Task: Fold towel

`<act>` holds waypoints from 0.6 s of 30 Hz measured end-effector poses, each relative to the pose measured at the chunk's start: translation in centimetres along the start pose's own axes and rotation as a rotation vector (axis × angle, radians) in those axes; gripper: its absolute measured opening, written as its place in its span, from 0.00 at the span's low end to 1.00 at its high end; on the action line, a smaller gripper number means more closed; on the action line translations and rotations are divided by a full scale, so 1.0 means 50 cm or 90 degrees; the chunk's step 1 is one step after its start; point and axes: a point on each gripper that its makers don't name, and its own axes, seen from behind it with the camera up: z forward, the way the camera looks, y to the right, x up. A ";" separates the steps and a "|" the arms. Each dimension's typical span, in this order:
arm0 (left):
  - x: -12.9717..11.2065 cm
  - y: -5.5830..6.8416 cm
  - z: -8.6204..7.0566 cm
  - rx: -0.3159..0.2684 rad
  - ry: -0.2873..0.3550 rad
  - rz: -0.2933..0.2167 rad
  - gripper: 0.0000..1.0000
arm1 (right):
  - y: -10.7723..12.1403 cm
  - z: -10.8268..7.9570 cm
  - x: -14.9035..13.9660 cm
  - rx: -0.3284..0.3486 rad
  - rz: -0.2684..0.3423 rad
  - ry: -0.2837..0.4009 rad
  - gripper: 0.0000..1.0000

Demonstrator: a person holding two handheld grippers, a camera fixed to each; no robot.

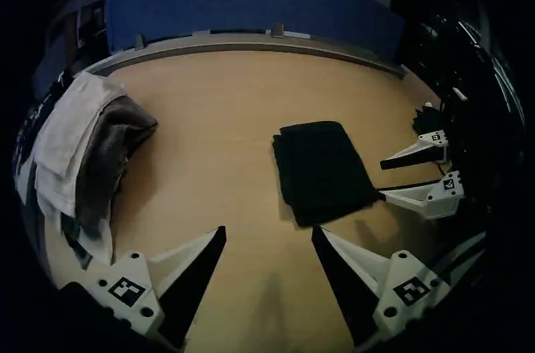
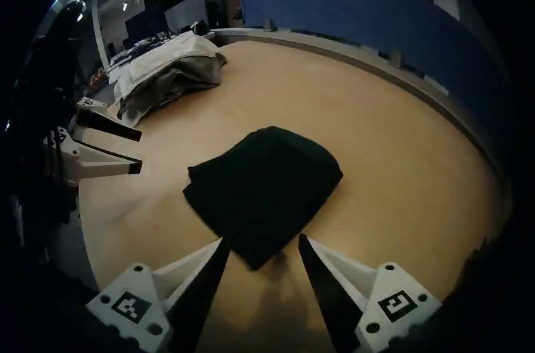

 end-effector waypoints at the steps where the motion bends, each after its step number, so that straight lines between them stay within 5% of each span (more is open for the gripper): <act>1: 0.001 0.001 0.000 0.000 0.001 0.000 0.95 | 0.000 0.000 -0.003 -0.001 -0.002 -0.002 0.79; 6: 0.001 0.003 -0.003 -0.001 0.002 -0.003 0.95 | -0.002 0.003 -0.027 -0.002 -0.014 -0.018 0.89; 18: -0.005 -0.003 -0.006 0.000 0.004 -0.006 0.95 | -0.012 0.015 -0.057 -0.006 -0.016 -0.035 0.87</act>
